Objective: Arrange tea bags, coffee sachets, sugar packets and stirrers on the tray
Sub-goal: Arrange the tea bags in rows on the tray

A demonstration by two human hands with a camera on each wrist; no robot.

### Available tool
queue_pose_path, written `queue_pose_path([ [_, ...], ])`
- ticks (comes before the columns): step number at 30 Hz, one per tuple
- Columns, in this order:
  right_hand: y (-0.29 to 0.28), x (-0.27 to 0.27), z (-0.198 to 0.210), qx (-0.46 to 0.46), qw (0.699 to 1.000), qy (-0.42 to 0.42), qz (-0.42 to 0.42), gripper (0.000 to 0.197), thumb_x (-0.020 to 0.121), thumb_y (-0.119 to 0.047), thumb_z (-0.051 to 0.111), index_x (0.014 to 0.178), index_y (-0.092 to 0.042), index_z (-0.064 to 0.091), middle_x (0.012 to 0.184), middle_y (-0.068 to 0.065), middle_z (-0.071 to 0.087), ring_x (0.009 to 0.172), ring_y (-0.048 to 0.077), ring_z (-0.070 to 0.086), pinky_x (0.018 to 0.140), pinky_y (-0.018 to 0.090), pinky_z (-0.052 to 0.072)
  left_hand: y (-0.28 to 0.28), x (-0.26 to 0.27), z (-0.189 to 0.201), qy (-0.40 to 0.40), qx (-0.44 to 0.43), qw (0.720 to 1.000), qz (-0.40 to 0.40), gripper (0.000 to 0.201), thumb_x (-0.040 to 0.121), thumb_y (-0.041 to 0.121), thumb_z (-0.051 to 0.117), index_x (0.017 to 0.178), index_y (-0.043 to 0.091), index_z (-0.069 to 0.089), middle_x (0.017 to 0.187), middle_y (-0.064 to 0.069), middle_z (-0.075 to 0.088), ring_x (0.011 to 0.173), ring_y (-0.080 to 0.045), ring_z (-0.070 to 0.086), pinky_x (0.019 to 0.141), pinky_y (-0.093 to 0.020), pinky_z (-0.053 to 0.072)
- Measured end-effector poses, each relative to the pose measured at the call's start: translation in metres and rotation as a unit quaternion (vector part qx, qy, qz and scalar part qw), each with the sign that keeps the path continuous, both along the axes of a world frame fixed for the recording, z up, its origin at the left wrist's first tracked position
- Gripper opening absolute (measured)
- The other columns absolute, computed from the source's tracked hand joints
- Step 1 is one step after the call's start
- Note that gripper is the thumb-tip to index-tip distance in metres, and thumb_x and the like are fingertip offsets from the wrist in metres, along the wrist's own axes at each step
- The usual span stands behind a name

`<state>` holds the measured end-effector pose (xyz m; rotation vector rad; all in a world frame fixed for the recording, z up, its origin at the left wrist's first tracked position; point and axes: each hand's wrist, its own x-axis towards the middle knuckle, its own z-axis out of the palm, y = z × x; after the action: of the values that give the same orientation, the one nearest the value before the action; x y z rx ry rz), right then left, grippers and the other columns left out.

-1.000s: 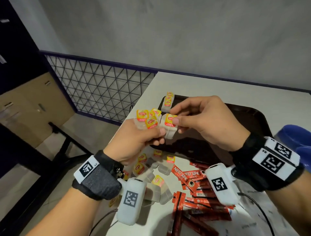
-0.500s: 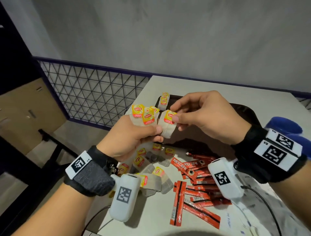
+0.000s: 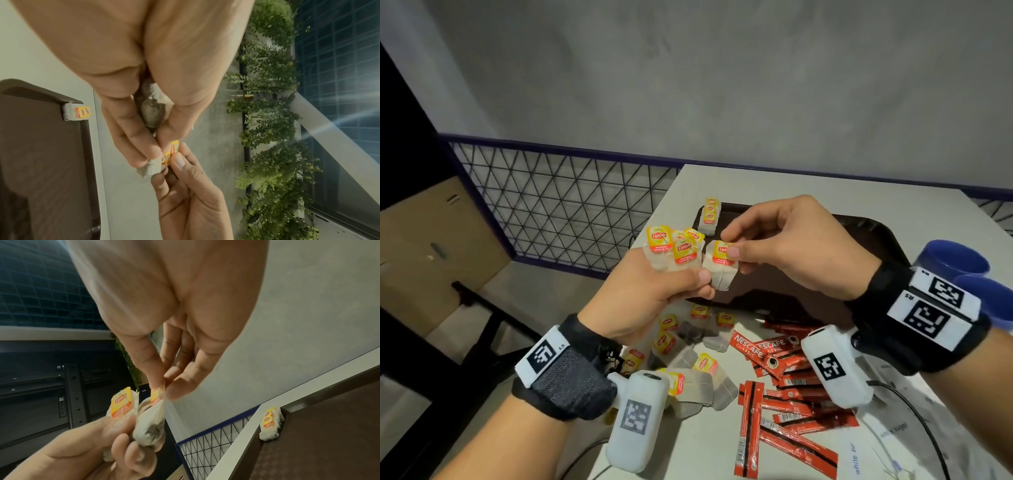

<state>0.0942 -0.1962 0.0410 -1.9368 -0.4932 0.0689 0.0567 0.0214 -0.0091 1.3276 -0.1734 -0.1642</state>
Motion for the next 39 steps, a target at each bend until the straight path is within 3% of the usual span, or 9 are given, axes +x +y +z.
queue_pose_path([
  [4,0.001,0.014,-0.002,0.0,1.0,0.014,0.006,0.011,0.085,-0.005,0.083,0.094,-0.011,0.081,0.088,0.009,0.08,0.079,0.024,0.077,0.074,0.039,0.066,0.002,0.009,-0.002,0.004,-0.002,1.0,0.002,0.041,0.082,-0.003,0.068,0.123,-0.01,0.063,0.104,-0.018,0.076,0.086,-0.025,0.074,0.079,-0.029,0.061],
  [10,0.006,0.036,-0.004,0.015,0.998,0.054,-0.001,0.012,0.086,-0.004,0.082,0.095,-0.01,0.081,0.094,0.012,0.08,0.09,0.031,0.078,0.079,0.049,0.065,0.013,0.028,-0.006,0.012,0.015,0.998,0.06,0.025,0.088,-0.019,0.058,0.112,-0.016,0.066,0.1,-0.025,0.075,0.09,-0.034,0.076,0.083,-0.029,0.06],
  [16,0.009,0.062,-0.008,0.028,0.995,0.095,-0.006,0.012,0.088,0.001,0.078,0.097,-0.006,0.078,0.099,0.014,0.08,0.093,0.033,0.078,0.082,0.051,0.064,0.015,0.042,-0.013,0.032,-0.011,0.994,0.104,0.024,0.094,-0.016,0.049,0.112,-0.018,0.064,0.097,-0.026,0.072,0.087,-0.036,0.075,0.085,-0.031,0.062],
  [20,0.013,0.08,-0.012,0.011,0.992,0.125,-0.002,0.012,0.087,0.003,0.077,0.097,-0.003,0.077,0.097,0.019,0.078,0.092,0.04,0.077,0.076,0.051,0.065,0.013,0.049,-0.011,0.034,-0.052,0.992,0.105,0.025,0.097,-0.015,0.046,0.089,-0.007,0.068,0.087,-0.022,0.073,0.083,-0.037,0.076,0.079,-0.027,0.062],
  [22,0.015,0.09,-0.015,0.01,0.99,0.137,-0.001,0.014,0.087,0.005,0.077,0.099,-0.001,0.076,0.097,0.02,0.078,0.091,0.042,0.076,0.077,0.052,0.065,0.014,0.052,-0.009,0.03,-0.06,0.993,0.094,0.02,0.097,-0.015,0.046,0.092,-0.01,0.065,0.088,-0.023,0.073,0.084,-0.037,0.077,0.076,-0.025,0.062],
  [26,0.022,0.112,-0.023,-0.001,0.993,0.116,-0.023,0.016,0.085,0.009,0.077,0.099,0.002,0.075,0.085,0.014,0.074,0.079,0.032,0.073,0.073,0.046,0.066,0.018,0.062,-0.011,0.044,-0.073,0.991,0.103,0.017,0.098,-0.011,0.049,0.105,-0.015,0.064,0.091,-0.024,0.073,0.084,-0.034,0.077,0.076,-0.023,0.062],
  [31,0.03,0.136,-0.034,-0.041,0.993,0.1,-0.046,0.015,0.084,0.009,0.078,0.095,-0.001,0.075,0.086,0.012,0.075,0.075,0.025,0.075,0.071,0.042,0.066,0.025,0.07,-0.02,0.043,-0.04,0.992,0.113,0.013,0.098,-0.009,0.053,0.102,-0.013,0.065,0.09,-0.023,0.071,0.081,-0.032,0.076,0.073,-0.024,0.061],
  [36,0.027,0.145,-0.038,-0.068,0.992,0.086,-0.057,0.014,0.085,0.006,0.079,0.097,-0.001,0.075,0.098,0.015,0.076,0.086,0.031,0.078,0.075,0.046,0.066,0.036,0.071,-0.029,0.018,0.068,0.993,0.092,0.014,0.096,-0.006,0.058,0.095,-0.003,0.071,0.093,-0.016,0.074,0.081,-0.027,0.068,0.068,-0.025,0.057],
  [39,0.021,0.148,-0.037,-0.067,0.993,0.088,-0.046,0.014,0.086,0.005,0.078,0.098,-0.002,0.076,0.088,0.009,0.074,0.074,0.023,0.075,0.073,0.043,0.066,0.036,0.073,-0.036,0.03,0.089,0.991,0.093,0.014,0.086,0.003,0.072,0.084,0.014,0.08,0.095,-0.015,0.074,0.082,-0.025,0.066,0.07,-0.029,0.054],
])
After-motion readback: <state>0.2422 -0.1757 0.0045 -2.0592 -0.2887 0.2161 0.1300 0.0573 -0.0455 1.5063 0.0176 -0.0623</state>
